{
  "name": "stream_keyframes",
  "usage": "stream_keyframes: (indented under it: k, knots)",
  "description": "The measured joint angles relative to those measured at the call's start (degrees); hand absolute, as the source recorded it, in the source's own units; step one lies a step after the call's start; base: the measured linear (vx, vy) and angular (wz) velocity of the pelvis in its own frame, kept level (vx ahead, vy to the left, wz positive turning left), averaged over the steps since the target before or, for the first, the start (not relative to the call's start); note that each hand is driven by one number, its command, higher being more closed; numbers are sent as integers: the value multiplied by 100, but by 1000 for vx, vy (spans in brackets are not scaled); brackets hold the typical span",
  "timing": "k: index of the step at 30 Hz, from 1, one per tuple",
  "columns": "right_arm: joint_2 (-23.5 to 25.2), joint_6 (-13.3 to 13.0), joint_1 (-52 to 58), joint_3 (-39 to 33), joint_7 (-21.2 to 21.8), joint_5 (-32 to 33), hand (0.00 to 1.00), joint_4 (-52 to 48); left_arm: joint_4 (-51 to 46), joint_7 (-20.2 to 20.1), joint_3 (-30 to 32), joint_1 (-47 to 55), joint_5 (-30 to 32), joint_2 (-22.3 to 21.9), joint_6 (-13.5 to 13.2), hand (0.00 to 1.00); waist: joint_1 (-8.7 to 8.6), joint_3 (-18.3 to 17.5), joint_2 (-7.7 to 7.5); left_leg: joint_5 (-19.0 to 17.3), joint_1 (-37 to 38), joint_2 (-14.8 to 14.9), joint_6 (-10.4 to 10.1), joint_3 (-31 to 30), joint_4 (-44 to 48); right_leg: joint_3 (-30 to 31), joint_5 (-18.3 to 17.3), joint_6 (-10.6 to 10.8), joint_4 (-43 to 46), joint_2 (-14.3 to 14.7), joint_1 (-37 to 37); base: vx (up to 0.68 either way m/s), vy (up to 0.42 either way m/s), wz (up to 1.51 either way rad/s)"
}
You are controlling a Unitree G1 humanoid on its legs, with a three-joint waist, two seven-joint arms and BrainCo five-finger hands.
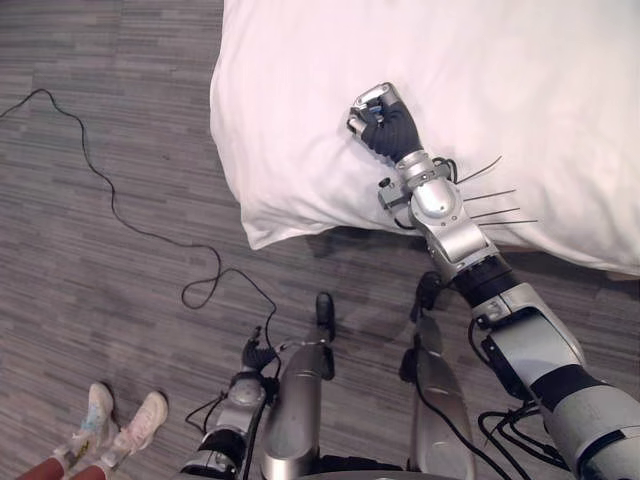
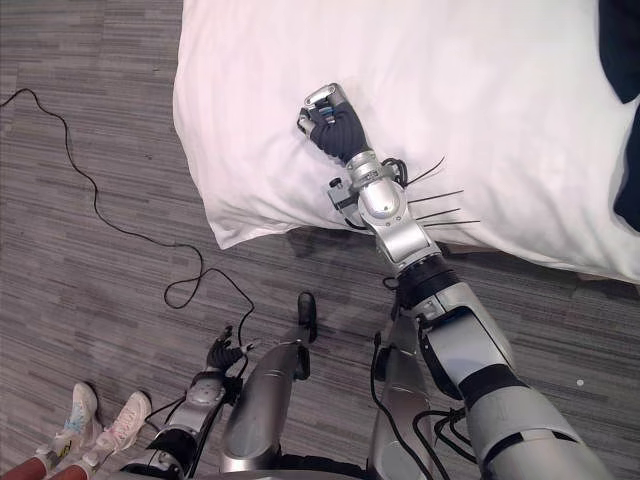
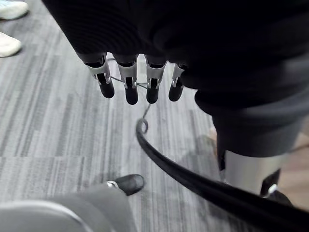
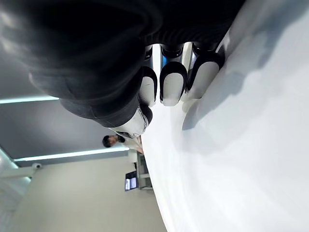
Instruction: Tidy the bed and pick cloth on bed and put in laundry
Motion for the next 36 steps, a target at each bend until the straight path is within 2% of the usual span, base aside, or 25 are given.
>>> stream_keyframes:
  k: [4,5,6,8,9,10,12,13,15,19,25,28,29,30,32,35,36]
  knots:
    - [185,0,670,187,239,23,100,-179,-121,-2,18,15,106,-6,10,0,-113,0,-9,-34,364,45,-13,60,-38,37,-22,19,0,23,318,-17,36,-13]
    - [197,40,1311,539,484,77,100,-307,-163,-32,76,65,232,-6,21,0,-198,-14,-36,-116,749,110,-19,124,-39,52,-97,5,0,63,690,47,46,-19]
    - [229,113,1508,667,587,89,100,-352,-206,-39,97,105,243,2,22,0,-241,-30,-60,-147,856,138,-29,134,-39,54,-126,33,-1,107,802,46,35,-22]
    - [329,401,2129,919,805,117,100,-270,-231,-56,110,169,293,29,29,0,-255,-216,-176,-219,1023,140,-43,168,-63,88,-229,37,-1,128,937,35,18,-16]
    - [390,626,2788,1124,974,133,100,-154,-230,-73,118,206,340,59,37,0,-263,-408,-309,-231,1179,162,-48,236,-155,101,-262,36,-1,171,1029,68,26,-14]
    - [413,710,2983,1176,1032,151,100,-140,-229,-93,122,209,343,71,42,0,-266,-439,-360,-231,1265,173,-49,266,-193,114,-262,35,-2,181,1082,78,17,-15]
    - [501,852,3457,1316,1197,281,100,-145,-219,-200,181,276,383,117,62,0,-348,-628,-567,-228,1484,212,-56,339,-262,137,-264,24,-3,217,1240,60,13,-17]
    - [597,873,3517,1291,1237,351,100,-224,-206,-232,245,344,383,144,125,0,-408,-760,-696,-227,1662,230,-57,421,-326,183,-268,21,-3,243,1338,50,19,-26]
    - [661,863,3566,1111,1228,478,100,-626,-166,-283,291,413,385,155,155,0,-399,-935,-783,-228,1839,239,-58,558,-416,281,-270,22,-5,270,1423,26,15,-36]
    - [990,634,3339,399,980,794,100,-1060,-57,-290,292,502,393,168,170,0,-396,-1214,-801,-232,2000,246,-67,679,-543,384,-311,24,-9,232,1489,-1,24,-15]
    - [937,603,2299,-442,462,912,100,-972,-40,-284,279,557,390,164,170,0,-380,-1182,-777,-119,1522,202,-117,660,-476,404,-184,-46,-2,182,985,-22,4,4]
    - [581,485,1371,-924,94,955,100,-809,-49,-281,214,467,360,159,152,0,-367,-816,-566,-91,1181,232,-131,573,-236,377,-51,-122,7,184,785,-63,22,13]
    - [305,390,854,-1089,-82,954,100,-805,-54,-280,158,395,312,153,133,0,-352,-580,-376,-117,878,239,-114,528,4,371,-60,-111,178,173,531,-92,32,10]
    - [215,372,689,-1143,-138,953,100,-789,-54,-278,133,364,294,153,132,0,-356,-522,-317,-128,748,238,-106,508,96,366,-64,-108,235,166,426,-138,37,11]
    - [-184,235,195,-1391,-414,952,100,-492,-38,-271,-48,142,132,149,131,0,-270,-396,-90,-247,35,263,-57,457,585,381,-81,-89,492,155,-185,-164,19,5]
    - [-538,201,177,-1659,-635,950,100,-75,11,-271,-235,-144,-25,133,83,0,-158,-337,9,-380,-534,333,-20,424,1049,387,-141,-115,756,162,-655,-167,-6,1]
    - [-584,86,181,-1664,-642,943,100,-124,22,-271,-236,-199,-31,128,76,0,-146,-329,10,-427,-672,349,-5,426,1187,399,-159,-101,854,165,-795,-125,0,-10]
